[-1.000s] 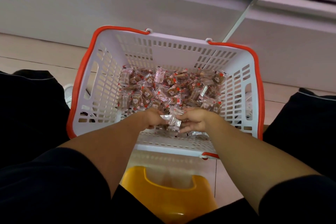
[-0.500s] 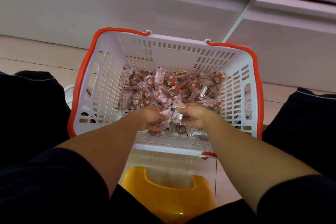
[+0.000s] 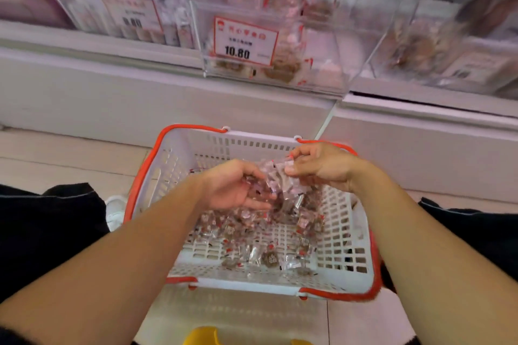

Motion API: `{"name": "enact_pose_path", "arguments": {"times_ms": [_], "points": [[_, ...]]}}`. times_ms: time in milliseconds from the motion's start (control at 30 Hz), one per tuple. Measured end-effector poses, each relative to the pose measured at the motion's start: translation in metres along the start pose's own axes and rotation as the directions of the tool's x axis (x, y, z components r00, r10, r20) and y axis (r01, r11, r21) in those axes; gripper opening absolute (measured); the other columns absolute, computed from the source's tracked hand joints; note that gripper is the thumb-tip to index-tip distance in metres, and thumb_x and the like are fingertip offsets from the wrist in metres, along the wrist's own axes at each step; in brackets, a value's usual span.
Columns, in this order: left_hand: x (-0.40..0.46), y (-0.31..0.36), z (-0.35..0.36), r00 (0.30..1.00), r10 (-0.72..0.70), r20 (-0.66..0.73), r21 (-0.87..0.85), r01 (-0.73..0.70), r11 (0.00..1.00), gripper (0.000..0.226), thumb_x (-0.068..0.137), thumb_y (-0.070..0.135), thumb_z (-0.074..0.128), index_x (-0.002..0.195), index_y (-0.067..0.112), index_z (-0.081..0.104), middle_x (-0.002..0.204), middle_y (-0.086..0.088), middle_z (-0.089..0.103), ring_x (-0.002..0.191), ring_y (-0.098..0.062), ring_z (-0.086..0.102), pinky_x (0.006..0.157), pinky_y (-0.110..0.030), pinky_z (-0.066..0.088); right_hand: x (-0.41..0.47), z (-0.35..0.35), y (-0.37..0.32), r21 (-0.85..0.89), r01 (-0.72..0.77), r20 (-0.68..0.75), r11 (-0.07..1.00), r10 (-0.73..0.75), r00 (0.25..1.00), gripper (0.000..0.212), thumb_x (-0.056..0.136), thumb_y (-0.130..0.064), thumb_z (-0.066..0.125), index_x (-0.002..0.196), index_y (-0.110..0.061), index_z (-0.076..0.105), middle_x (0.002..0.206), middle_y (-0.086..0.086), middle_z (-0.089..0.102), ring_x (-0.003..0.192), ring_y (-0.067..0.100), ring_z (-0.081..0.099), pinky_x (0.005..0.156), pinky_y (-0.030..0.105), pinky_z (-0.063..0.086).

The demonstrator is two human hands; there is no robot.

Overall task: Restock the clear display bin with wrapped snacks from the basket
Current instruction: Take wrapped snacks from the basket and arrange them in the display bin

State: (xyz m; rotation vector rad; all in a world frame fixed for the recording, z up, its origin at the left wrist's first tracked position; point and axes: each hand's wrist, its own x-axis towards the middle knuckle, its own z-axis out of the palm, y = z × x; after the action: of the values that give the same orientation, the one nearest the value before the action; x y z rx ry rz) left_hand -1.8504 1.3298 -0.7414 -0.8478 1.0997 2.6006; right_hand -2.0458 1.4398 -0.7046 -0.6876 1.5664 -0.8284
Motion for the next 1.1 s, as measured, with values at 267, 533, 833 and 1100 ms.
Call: {"name": "enact_pose_path", "arguments": {"times_ms": [267,533,833,1100], "points": [[-0.094,0.101,0.067,0.977,-0.041,0.209,0.270,-0.017,0.963,0.039,0.094,0.034,0.049,0.117,0.005,0.061,0.118,-0.024,0.063,0.099,-0.034,0.067,0.084,-0.038,0.058,-0.072,0.007,-0.111,-0.055,0.326,0.075,0.944,-0.322,0.944,0.028,0.087,0.006,0.065,0.115,0.003,0.064,0.081,0.004,0.069,0.070,0.009,0.064,0.065,0.020,0.055],[-0.123,0.121,0.097,0.953,0.243,0.180,0.155,-0.272,0.950,0.024,0.091,0.019,0.057,0.108,0.007,0.068,0.105,-0.013,0.067,0.094,-0.022,0.067,0.088,-0.037,0.057,-0.104,0.015,-0.135,0.108,0.564,-0.136,0.819,-0.550,0.824,0.029,0.065,-0.020,0.081,0.094,-0.023,0.077,0.090,0.009,0.074,0.079,0.015,0.071,0.067,0.022,0.056],[-0.122,0.138,0.098,0.941,0.221,0.258,0.164,-0.268,0.949,0.023,0.091,0.024,0.059,0.106,0.014,0.072,0.111,-0.013,0.068,0.108,-0.036,0.066,0.079,-0.040,0.058,-0.089,0.016,-0.138,-0.096,0.643,-0.274,0.760,-0.641,0.717,0.043,0.057,-0.037,0.085,0.096,-0.023,0.076,0.095,0.007,0.076,0.088,0.018,0.072,0.081,0.032,0.059],[-0.115,0.139,0.099,0.947,0.309,0.084,0.378,-0.317,0.870,0.051,0.072,0.036,0.068,0.109,0.000,0.068,0.094,-0.014,0.072,0.092,-0.020,0.071,0.074,-0.024,0.058,-0.088,0.025,-0.136,-0.323,0.669,-0.037,0.670,-0.715,0.698,0.064,0.086,-0.024,0.065,0.142,-0.044,0.042,0.141,-0.021,0.054,0.127,0.000,0.054,0.097,0.025,0.052]]}}
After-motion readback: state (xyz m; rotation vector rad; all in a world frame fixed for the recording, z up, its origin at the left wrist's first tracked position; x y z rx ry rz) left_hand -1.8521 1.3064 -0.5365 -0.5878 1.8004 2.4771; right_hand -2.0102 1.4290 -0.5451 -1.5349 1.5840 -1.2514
